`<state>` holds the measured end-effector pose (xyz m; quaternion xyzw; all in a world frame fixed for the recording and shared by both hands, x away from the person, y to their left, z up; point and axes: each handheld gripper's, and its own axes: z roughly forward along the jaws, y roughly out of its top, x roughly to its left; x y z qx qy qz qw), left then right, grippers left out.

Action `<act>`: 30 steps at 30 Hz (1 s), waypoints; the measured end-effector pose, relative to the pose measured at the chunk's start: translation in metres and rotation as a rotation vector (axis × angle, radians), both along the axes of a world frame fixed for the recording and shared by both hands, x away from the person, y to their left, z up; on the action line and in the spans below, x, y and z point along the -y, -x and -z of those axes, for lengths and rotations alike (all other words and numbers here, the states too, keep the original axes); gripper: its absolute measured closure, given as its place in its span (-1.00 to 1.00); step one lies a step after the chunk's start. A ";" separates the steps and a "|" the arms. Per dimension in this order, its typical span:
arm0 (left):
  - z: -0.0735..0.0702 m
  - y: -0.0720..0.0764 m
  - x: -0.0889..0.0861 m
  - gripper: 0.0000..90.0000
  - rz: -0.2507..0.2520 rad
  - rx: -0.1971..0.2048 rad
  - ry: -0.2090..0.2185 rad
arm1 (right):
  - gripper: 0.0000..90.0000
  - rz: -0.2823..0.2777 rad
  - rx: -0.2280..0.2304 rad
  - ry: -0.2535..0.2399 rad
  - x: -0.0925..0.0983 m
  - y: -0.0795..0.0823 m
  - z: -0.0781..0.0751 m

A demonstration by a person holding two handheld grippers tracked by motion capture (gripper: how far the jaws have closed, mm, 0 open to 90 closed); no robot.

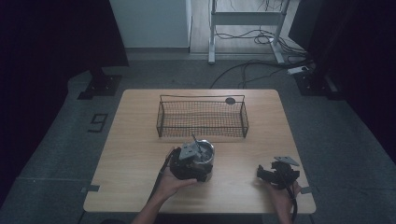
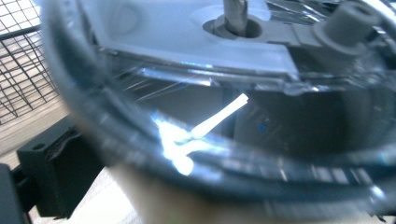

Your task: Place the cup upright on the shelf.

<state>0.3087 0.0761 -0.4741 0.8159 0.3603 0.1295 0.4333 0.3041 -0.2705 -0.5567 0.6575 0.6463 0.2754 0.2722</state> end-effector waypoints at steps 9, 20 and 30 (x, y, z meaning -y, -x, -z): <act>0.008 -0.004 0.011 -0.95 -0.013 0.054 -0.019 | -1.00 0.000 0.000 0.000 0.000 0.000 0.000; 0.008 0.000 0.009 -0.91 0.023 0.087 -0.020 | -1.00 0.000 0.000 0.000 0.000 0.000 0.000; 0.000 0.002 0.006 -0.91 0.053 0.082 0.006 | -1.00 0.001 -0.001 -0.001 0.000 0.000 0.000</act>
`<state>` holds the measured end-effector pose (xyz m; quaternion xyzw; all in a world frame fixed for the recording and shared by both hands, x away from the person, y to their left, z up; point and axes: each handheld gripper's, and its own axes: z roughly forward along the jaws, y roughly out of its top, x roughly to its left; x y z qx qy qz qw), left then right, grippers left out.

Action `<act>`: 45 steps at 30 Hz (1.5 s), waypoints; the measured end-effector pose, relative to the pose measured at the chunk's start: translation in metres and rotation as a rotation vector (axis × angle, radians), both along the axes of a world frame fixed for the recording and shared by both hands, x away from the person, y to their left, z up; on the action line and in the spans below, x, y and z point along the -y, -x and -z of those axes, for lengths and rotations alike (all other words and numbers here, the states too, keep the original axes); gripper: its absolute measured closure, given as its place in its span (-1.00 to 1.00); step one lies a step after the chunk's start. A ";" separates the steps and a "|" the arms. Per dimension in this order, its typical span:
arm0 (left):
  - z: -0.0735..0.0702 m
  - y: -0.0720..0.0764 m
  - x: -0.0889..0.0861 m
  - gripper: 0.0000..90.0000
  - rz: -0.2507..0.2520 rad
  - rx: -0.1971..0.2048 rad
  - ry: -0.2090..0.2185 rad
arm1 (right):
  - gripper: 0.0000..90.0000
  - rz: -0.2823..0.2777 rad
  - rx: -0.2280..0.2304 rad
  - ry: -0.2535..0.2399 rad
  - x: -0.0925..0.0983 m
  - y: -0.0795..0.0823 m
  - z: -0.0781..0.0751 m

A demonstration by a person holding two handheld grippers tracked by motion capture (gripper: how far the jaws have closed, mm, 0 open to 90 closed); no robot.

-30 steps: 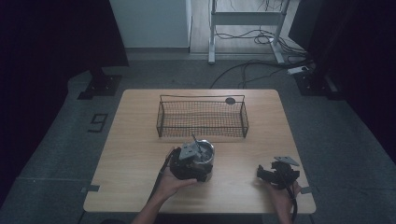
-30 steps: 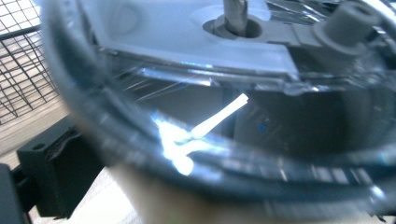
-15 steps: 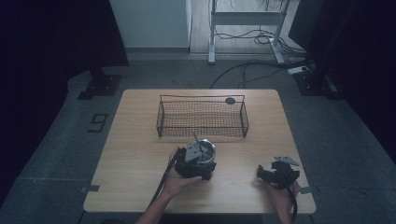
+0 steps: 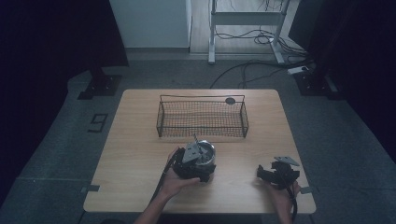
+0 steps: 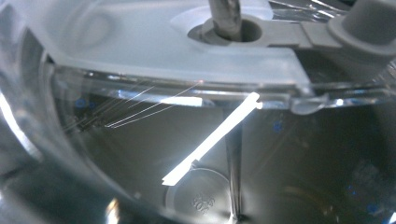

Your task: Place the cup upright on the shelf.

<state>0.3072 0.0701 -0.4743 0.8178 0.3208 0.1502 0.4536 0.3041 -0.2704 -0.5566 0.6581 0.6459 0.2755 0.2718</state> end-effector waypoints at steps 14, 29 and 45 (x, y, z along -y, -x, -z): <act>-0.028 -0.013 -0.011 -0.91 -0.066 -0.003 0.031 | -1.00 -0.005 0.001 0.003 0.001 -0.002 0.000; -0.050 -0.023 -0.016 -0.91 -0.077 0.021 0.031 | -1.00 -0.002 0.002 0.003 0.001 -0.003 0.000; -0.072 -0.030 -0.019 -0.91 -0.090 0.039 0.049 | -1.00 0.002 0.001 0.002 0.001 -0.004 0.000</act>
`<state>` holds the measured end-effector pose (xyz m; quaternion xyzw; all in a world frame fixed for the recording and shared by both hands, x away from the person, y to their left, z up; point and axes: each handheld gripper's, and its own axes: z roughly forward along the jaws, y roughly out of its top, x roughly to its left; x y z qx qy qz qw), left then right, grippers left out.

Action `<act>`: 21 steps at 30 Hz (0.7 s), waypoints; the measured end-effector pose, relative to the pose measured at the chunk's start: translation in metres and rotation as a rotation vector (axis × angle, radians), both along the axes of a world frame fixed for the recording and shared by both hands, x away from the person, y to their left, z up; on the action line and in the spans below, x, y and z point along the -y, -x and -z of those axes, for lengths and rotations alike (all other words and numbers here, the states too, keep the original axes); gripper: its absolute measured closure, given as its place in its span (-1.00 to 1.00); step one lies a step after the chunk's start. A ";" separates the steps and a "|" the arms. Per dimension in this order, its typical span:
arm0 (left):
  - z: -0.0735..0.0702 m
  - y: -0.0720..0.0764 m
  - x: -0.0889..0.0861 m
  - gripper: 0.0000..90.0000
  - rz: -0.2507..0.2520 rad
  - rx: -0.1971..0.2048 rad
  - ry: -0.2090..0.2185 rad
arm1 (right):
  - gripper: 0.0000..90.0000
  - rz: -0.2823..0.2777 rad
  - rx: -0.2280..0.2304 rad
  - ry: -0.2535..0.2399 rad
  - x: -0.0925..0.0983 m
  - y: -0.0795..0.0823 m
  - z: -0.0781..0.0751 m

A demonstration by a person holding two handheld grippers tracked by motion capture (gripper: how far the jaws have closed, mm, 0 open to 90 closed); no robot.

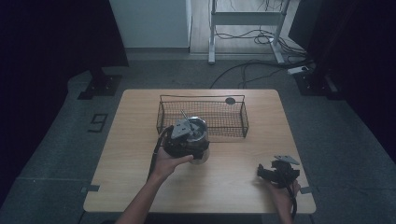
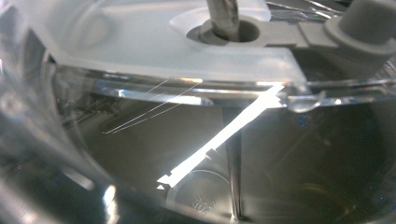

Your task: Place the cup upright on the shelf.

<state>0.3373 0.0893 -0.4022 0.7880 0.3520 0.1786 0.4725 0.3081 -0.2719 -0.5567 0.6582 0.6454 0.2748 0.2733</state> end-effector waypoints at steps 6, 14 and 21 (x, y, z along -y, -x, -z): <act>-0.007 -0.006 -0.001 -0.91 -0.006 0.003 0.007 | -1.00 0.002 -0.001 0.000 0.000 0.000 0.000; -0.013 -0.015 -0.004 -0.91 -0.019 0.003 0.017 | -1.00 0.003 -0.002 0.001 0.000 0.000 0.000; -0.017 -0.023 -0.004 -0.91 -0.025 0.006 0.005 | -1.00 0.003 -0.002 0.002 0.001 -0.001 0.000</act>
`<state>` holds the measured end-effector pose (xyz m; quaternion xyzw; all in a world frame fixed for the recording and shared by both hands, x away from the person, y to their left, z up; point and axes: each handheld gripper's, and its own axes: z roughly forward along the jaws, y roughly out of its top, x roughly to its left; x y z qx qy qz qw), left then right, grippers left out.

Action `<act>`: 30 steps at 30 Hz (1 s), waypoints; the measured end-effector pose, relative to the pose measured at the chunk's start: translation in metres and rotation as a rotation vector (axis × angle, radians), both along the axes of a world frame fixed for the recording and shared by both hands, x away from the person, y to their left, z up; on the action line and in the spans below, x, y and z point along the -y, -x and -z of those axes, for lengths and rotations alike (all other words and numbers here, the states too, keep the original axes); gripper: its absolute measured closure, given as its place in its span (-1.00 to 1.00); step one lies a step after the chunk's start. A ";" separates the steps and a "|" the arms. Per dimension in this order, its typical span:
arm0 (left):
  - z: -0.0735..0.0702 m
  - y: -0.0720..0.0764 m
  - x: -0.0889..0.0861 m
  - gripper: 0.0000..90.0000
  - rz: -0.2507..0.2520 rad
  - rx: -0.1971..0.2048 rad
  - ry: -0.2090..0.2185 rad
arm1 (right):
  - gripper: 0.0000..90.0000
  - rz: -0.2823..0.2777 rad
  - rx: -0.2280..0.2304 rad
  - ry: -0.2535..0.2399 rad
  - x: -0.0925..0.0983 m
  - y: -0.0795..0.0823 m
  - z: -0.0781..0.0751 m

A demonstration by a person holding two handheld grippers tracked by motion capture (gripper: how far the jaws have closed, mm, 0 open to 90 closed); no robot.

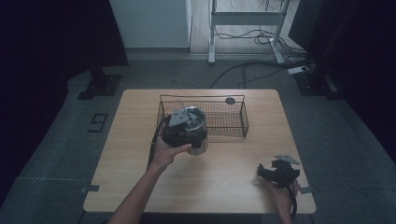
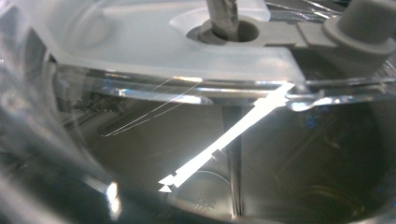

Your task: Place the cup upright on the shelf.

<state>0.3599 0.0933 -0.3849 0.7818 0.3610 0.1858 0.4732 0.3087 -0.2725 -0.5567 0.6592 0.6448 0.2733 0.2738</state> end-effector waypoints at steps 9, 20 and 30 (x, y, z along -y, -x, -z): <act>-0.007 -0.009 0.000 -0.91 -0.008 0.005 -0.007 | -1.00 0.000 0.002 -0.001 0.000 0.000 0.000; -0.012 -0.019 0.000 -0.91 -0.020 0.013 -0.009 | -1.00 0.000 0.002 -0.001 0.000 0.000 0.000; -0.016 -0.027 0.001 -0.91 -0.032 0.017 -0.013 | -1.00 0.004 0.004 -0.002 0.000 -0.001 0.000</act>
